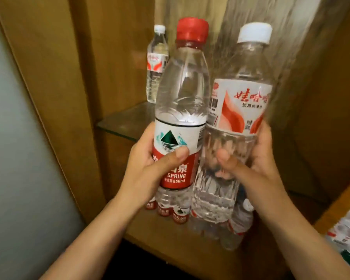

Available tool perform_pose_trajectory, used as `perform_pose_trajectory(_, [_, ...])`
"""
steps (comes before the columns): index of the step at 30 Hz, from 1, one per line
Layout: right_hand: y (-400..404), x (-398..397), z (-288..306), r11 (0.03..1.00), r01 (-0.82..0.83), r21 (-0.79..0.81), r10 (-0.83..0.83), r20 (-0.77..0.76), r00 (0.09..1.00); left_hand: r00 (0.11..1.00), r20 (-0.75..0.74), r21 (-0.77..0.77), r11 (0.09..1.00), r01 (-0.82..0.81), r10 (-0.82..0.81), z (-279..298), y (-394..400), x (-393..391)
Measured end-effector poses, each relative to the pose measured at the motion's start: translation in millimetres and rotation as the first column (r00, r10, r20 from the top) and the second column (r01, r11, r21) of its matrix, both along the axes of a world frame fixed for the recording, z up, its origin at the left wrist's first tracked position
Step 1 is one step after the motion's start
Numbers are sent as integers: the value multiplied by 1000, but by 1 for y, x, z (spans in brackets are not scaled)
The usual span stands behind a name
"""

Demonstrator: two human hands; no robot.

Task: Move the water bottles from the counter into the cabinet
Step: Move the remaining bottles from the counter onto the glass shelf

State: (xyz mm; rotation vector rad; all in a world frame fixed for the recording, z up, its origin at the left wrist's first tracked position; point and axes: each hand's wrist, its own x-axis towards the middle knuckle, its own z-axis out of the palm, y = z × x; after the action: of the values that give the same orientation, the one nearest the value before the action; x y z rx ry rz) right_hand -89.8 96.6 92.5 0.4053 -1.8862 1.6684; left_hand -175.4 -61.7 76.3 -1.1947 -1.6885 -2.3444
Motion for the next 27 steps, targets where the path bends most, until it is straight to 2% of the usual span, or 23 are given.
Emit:
perform_pose_trajectory(3, [-2,-25,24,1000,29,12,-29,6,1000,997,-56,-37,998,-52,50,20,0,-25])
perform_pose_trajectory(6, [-2,-48,39,998,33,-47,-32,17,999,991,-118,-118,990,-75,61,35,1,-50])
perform_pose_trajectory(9, [-1,-64,46,998,41,-50,-40,15,999,992,-113,-159,985,-68,50,42,4,-71])
perform_pose_trajectory(13, [5,-81,49,997,73,16,-73,-6,997,995,-89,-183,982,-54,38,44,13,-90])
perform_pose_trajectory(19, [18,-100,46,987,100,129,-107,51,993,996,-86,-287,957,-45,21,43,20,-111])
perform_pose_trajectory(25, [27,-95,48,969,82,233,-120,155,981,989,-147,-433,897,-94,32,50,17,-114])
perform_pose_trajectory(27, [28,-89,51,952,86,294,-153,213,965,973,-216,-495,850,-182,82,52,14,-109])
